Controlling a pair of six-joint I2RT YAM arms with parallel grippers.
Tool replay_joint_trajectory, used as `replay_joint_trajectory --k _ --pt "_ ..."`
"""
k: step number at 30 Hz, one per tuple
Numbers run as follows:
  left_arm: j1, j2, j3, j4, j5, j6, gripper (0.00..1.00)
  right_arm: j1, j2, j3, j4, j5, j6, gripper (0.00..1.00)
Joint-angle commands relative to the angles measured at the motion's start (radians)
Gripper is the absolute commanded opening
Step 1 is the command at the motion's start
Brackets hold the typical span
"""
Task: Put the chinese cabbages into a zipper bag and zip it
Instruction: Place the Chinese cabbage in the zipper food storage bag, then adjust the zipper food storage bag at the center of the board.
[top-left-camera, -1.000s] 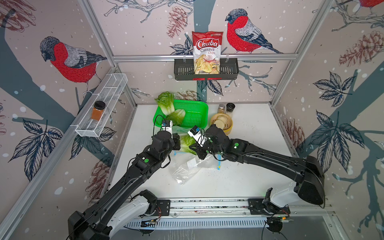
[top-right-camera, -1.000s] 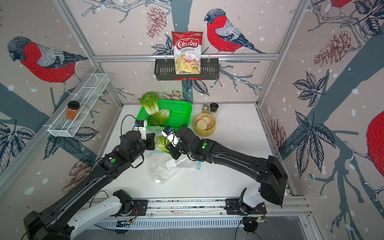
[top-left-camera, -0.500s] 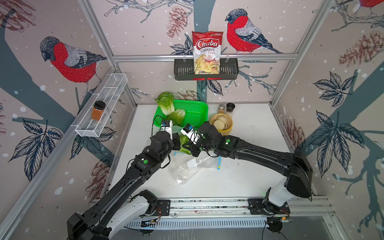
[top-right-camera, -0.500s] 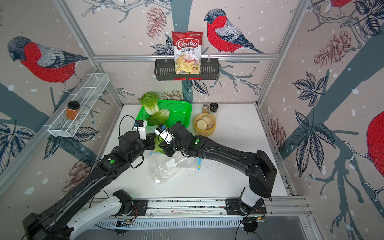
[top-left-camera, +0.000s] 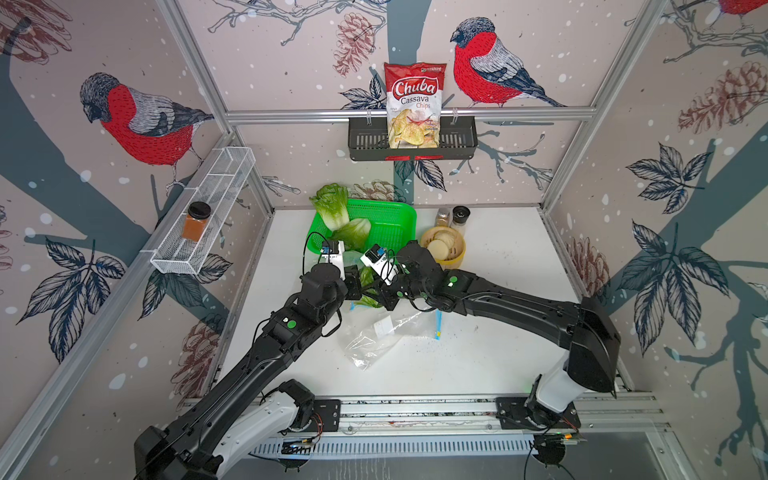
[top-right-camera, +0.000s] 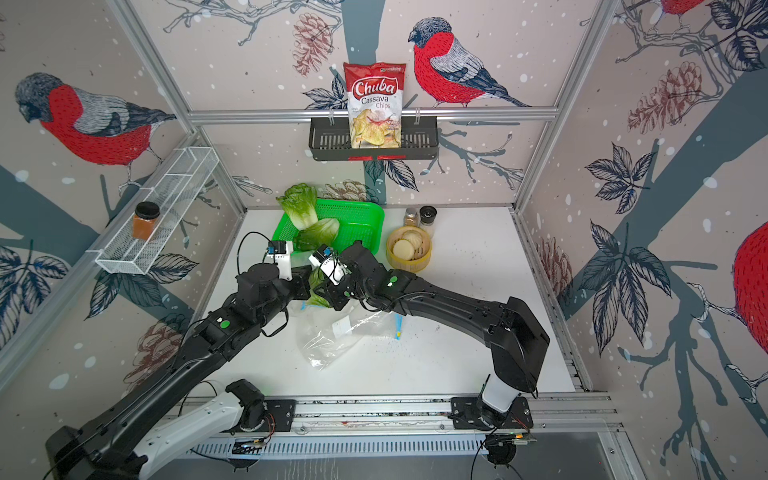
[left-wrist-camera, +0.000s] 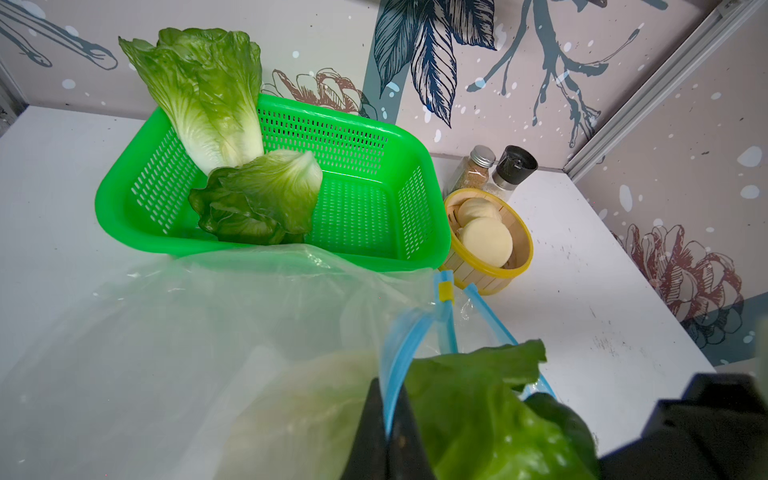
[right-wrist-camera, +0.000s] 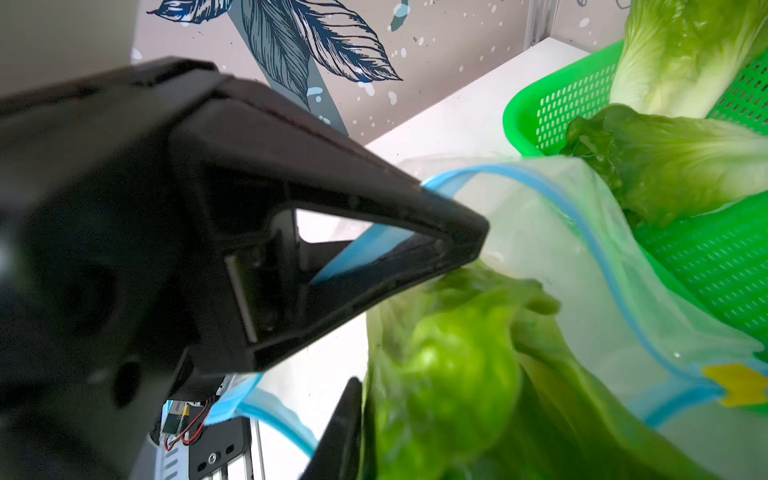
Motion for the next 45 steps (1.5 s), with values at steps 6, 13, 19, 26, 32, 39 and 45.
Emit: replay_joint_trajectory --k 6,13,19,26,32,39,45 --pt "0.001 0.004 0.003 0.059 -0.044 -0.052 0.02 -0.013 -0.055 -0.022 0.062 -0.048 0.039 0.4" --pt "0.001 0.008 0.006 0.062 -0.072 -0.071 0.02 -0.023 -0.15 -0.071 0.028 0.056 0.152 0.52" --pt "0.001 0.012 0.002 0.07 -0.091 -0.085 0.02 -0.142 -0.155 -0.176 -0.026 0.042 0.397 0.5" --pt "0.001 0.024 0.005 0.066 -0.108 -0.093 0.02 -0.129 -0.117 -0.285 0.086 -0.046 0.511 0.46" --pt "0.001 0.022 -0.004 0.074 -0.112 -0.099 0.02 -0.121 -0.049 -0.302 0.159 -0.088 0.576 0.43" --pt "0.001 0.013 -0.01 0.074 -0.107 -0.104 0.02 -0.122 0.015 -0.292 0.21 -0.11 0.598 0.38" --pt "0.001 0.013 -0.014 0.08 -0.099 -0.106 0.02 -0.126 0.055 -0.279 0.251 -0.14 0.621 0.3"
